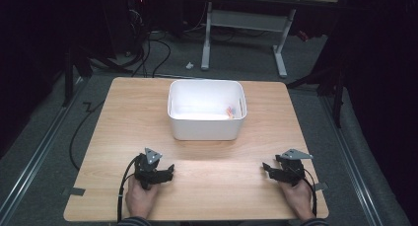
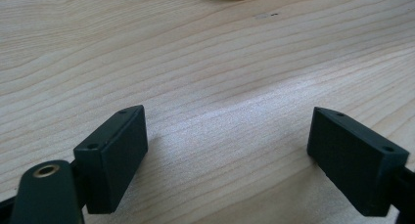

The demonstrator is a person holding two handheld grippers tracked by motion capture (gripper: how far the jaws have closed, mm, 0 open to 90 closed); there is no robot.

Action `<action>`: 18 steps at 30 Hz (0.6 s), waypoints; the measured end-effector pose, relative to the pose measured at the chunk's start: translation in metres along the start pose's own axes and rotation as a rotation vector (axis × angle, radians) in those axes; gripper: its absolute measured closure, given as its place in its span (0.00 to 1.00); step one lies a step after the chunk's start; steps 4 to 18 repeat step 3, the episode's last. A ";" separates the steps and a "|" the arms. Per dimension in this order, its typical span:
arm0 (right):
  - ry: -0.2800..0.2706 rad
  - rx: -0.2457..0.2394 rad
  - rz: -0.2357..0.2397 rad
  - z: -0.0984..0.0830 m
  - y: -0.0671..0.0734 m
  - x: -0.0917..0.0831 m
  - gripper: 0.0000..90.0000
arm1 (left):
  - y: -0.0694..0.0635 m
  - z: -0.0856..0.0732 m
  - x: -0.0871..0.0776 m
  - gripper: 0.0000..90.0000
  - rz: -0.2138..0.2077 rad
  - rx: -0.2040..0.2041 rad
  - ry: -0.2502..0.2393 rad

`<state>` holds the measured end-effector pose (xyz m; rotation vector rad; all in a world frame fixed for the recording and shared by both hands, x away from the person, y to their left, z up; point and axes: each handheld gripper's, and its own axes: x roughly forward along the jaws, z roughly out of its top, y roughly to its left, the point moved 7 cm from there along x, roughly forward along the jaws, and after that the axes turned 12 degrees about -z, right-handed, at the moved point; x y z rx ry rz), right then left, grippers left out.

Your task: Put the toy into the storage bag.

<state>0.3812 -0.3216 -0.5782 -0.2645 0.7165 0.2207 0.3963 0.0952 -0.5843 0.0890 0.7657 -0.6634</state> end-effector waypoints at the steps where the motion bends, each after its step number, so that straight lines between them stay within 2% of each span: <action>1: 0.000 0.000 -0.001 0.000 0.000 0.000 0.37 | 0.000 0.000 0.000 0.17 0.000 0.000 0.000; 18: 0.001 0.002 -0.002 0.000 0.000 0.000 0.37 | 0.000 0.000 0.000 0.17 0.000 0.000 0.000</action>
